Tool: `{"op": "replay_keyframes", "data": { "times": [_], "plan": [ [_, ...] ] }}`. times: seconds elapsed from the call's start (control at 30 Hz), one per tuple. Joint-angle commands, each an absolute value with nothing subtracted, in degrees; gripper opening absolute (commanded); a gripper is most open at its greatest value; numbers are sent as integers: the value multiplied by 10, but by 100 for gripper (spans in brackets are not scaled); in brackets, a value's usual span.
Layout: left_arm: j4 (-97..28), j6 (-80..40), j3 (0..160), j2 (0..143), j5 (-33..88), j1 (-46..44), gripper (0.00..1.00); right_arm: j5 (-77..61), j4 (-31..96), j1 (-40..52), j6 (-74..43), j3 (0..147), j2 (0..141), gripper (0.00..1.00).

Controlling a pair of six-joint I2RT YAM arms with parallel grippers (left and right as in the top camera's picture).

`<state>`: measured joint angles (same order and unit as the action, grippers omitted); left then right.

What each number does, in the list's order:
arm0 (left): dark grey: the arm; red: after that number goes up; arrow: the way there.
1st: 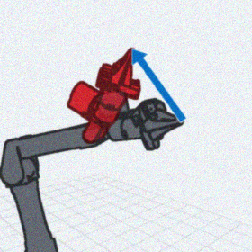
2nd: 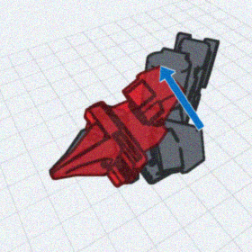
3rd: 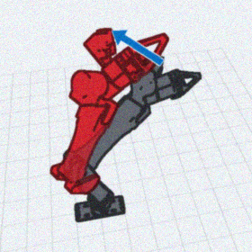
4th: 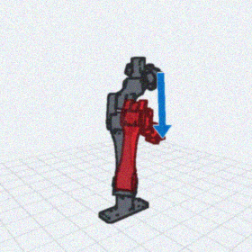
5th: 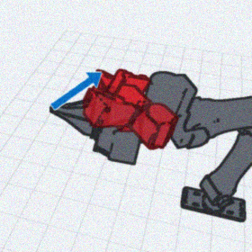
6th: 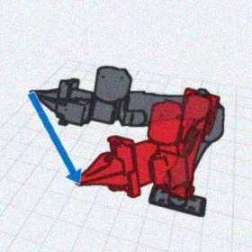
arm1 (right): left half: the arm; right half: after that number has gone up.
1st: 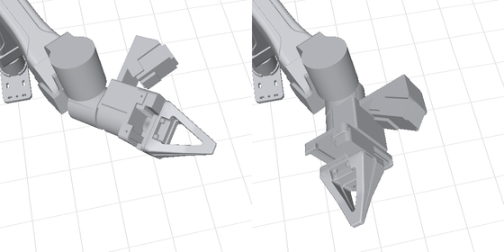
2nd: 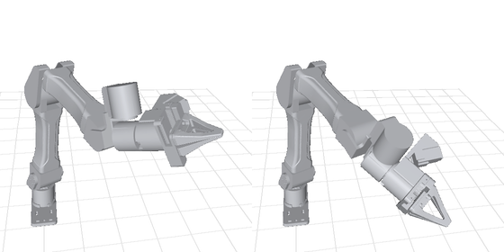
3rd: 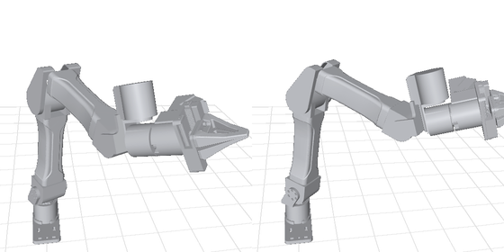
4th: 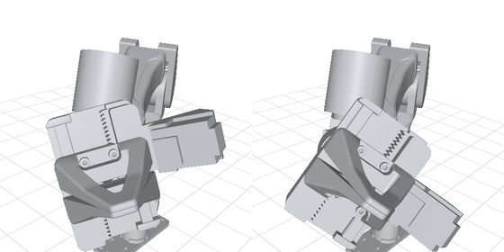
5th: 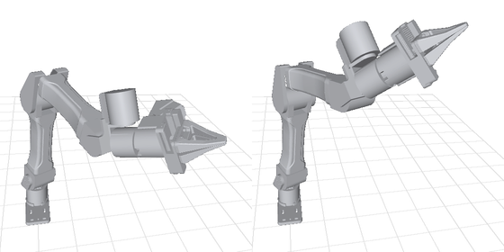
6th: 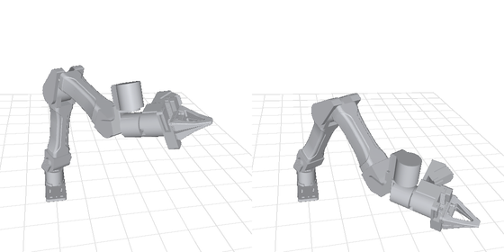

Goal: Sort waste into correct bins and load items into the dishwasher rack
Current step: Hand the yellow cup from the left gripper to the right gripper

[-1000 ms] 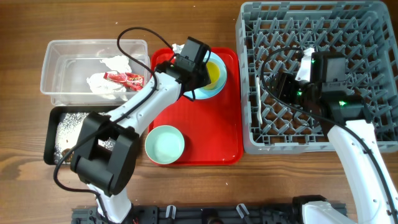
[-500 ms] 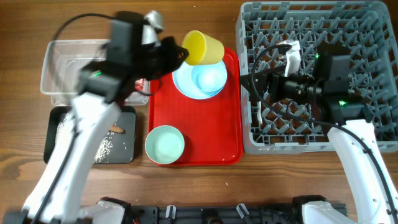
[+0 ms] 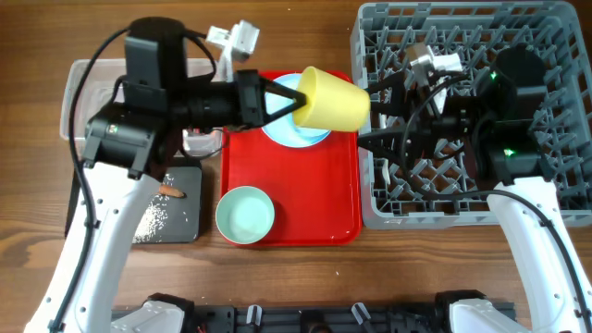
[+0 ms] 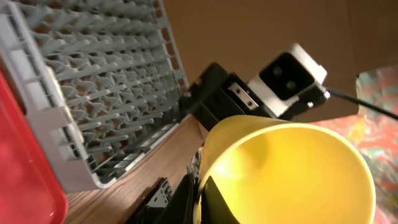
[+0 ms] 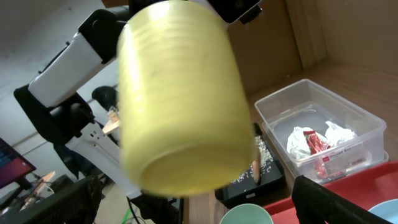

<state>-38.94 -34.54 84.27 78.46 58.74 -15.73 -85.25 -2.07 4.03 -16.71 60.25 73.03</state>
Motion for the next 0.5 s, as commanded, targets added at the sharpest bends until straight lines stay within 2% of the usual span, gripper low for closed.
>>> {"op": "replay_keyframes", "data": {
  "times": [0.0, 0.13, 0.23, 0.27, 0.33, 0.43, 0.47],
  "plan": [
    [-379, -332, 843, 785, 602, -176, 4, -854, -72, 41, -230, 609, 732, 100],
    [-379, -332, 843, 785, 602, -183, 4, -840, -176, 48, -321, 609, 732, 99],
    [-379, -332, 843, 785, 602, -183, 4, -829, -175, 65, -320, 607, 733, 96],
    [-379, -332, 843, 785, 602, -183, 4, -827, -176, 69, -319, 606, 733, 93],
    [-370, -332, 843, 785, 602, -183, 4, -821, -176, 72, -320, 606, 733, 76],
    [-362, -332, 843, 785, 595, -183, 4, -821, -176, 72, -321, 606, 733, 72],
    [-362, -332, 843, 785, 591, -183, 4, -818, -179, 72, -321, 606, 733, 66]
  ]
}}
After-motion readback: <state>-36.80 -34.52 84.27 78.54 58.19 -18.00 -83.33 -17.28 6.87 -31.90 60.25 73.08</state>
